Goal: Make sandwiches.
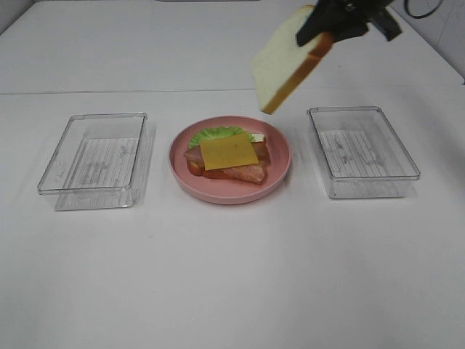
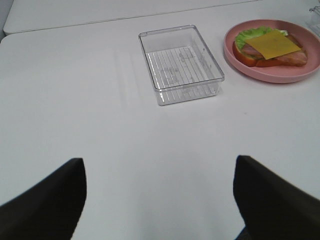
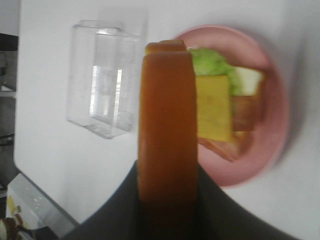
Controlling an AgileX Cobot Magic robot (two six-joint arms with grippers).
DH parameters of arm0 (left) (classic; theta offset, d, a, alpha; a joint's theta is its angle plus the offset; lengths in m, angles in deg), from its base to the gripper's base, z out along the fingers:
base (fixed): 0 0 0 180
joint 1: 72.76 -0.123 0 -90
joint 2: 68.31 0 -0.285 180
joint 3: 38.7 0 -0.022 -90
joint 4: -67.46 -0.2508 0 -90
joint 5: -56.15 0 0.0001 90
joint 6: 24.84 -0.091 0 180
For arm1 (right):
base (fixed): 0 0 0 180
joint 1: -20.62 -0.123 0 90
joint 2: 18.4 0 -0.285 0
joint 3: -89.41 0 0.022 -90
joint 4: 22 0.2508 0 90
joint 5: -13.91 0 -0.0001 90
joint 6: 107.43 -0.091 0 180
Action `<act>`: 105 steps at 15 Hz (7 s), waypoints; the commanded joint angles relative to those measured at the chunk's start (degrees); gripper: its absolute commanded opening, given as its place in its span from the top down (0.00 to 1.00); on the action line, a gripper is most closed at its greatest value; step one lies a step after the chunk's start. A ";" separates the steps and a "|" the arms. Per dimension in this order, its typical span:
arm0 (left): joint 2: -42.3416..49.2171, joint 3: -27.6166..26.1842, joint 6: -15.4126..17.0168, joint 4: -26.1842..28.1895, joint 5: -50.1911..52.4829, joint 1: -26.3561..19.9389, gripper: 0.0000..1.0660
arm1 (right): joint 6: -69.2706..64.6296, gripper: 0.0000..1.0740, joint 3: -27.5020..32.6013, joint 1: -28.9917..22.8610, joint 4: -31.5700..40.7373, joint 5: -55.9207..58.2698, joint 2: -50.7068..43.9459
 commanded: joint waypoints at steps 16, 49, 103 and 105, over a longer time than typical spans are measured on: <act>1.09 0.11 0.17 -0.11 0.57 -0.11 0.28 | -8.71 1.00 0.17 -7.10 7.05 -8.94 17.42; 1.09 0.11 0.17 -0.11 0.57 -0.11 0.28 | -11.80 0.29 41.02 -7.16 -40.22 6.30 -44.12; 1.43 0.11 -2.58 2.01 0.57 -4.76 0.28 | -1.20 0.30 78.78 9.45 -34.55 -6.25 -118.89; 1.43 0.11 -2.58 2.01 0.57 -4.76 0.28 | -1.20 0.30 78.78 9.45 -34.55 -6.25 -118.89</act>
